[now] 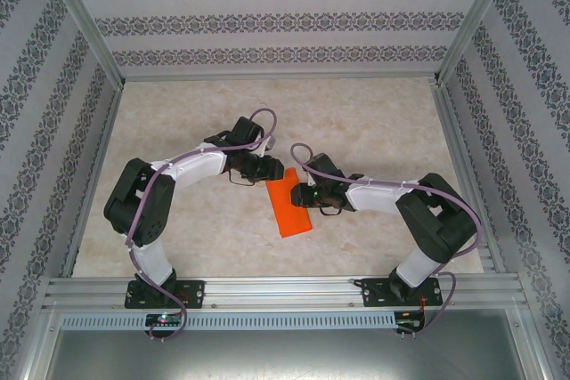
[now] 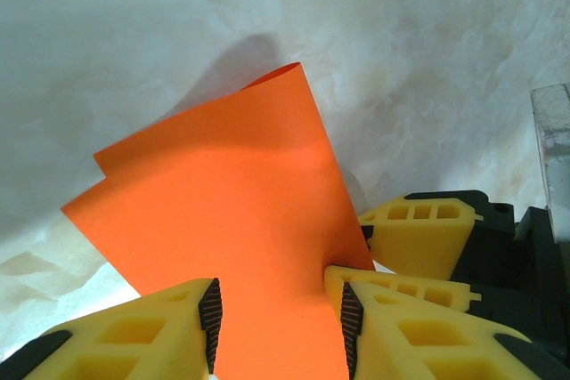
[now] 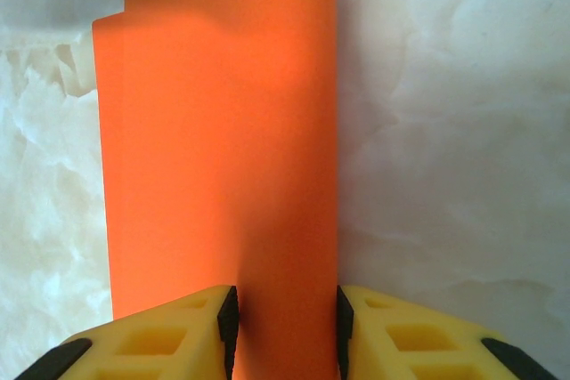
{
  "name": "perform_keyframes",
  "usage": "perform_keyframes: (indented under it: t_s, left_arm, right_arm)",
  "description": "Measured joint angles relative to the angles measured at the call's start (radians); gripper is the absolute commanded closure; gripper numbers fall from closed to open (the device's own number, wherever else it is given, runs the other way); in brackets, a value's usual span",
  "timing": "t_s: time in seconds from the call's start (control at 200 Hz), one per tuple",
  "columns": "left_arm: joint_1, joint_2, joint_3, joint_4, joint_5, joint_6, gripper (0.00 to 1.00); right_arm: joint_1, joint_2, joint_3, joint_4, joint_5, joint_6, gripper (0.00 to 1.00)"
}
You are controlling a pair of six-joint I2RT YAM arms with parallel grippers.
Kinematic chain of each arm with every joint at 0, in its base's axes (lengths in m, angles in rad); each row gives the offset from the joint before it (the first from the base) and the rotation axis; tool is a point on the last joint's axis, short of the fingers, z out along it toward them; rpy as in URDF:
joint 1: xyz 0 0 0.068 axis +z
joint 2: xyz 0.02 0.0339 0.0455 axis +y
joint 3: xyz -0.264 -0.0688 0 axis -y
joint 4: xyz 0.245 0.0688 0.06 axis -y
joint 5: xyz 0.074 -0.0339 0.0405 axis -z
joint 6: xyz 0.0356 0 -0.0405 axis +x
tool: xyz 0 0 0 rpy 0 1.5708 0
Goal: Fold a paper plane with a square sheet of paper (pick it up from the middle)
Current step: Fold the square sheet of paper in half at the center of the table.
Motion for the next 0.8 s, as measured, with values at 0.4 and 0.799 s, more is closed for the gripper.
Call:
perform_keyframes:
  t_s: [0.4,0.799]
  left_arm:
    - [0.003,-0.034,-0.01,-0.027,-0.047,0.003,0.55]
    - [0.016,-0.043,-0.047,-0.032,-0.064,0.003,0.55]
  right_arm:
    - [0.001,0.005,0.021,-0.036,0.001,-0.063,0.62]
    - [0.01,0.012,0.036,-0.058,0.015,-0.09,0.61]
